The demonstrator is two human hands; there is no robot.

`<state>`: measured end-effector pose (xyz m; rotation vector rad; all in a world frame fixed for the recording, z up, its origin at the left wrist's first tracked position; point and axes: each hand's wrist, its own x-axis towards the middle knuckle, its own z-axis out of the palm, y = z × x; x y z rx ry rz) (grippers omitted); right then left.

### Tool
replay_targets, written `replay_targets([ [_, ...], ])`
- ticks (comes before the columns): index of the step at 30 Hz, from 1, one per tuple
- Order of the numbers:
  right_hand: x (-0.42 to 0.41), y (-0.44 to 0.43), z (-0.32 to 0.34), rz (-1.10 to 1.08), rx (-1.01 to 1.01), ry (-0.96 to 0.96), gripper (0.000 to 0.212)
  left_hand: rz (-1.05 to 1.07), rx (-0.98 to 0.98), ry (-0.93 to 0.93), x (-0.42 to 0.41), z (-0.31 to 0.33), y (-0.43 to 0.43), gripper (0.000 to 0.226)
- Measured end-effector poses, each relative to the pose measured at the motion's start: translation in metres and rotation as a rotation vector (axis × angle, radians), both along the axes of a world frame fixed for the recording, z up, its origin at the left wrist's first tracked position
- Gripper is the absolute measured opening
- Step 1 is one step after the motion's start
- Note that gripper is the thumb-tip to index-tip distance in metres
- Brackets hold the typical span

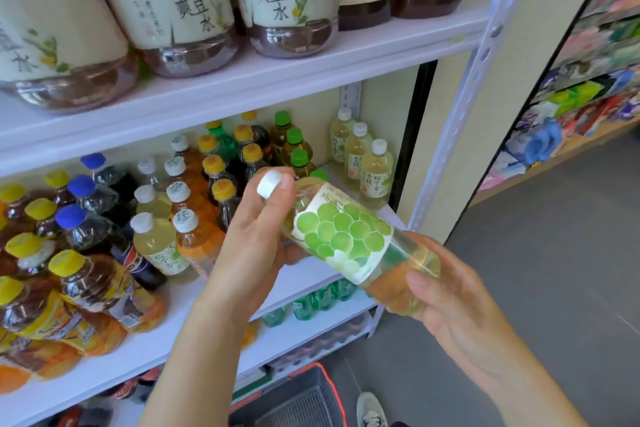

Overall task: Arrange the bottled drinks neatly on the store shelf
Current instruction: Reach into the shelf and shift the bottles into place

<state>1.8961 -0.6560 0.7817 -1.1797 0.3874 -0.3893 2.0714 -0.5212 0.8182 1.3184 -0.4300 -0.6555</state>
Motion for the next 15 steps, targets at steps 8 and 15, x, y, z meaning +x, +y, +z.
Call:
replay_targets([
  [8,0.001,-0.052,-0.020,0.068,0.184,-0.017,0.068,0.035,0.347,-0.593,0.019,-0.001,-0.036,0.038],
  [15,0.017,-0.099,-0.050,0.071,-0.343,0.251,0.042,0.113,0.393,-1.035,0.020,-0.004,-0.081,0.027],
])
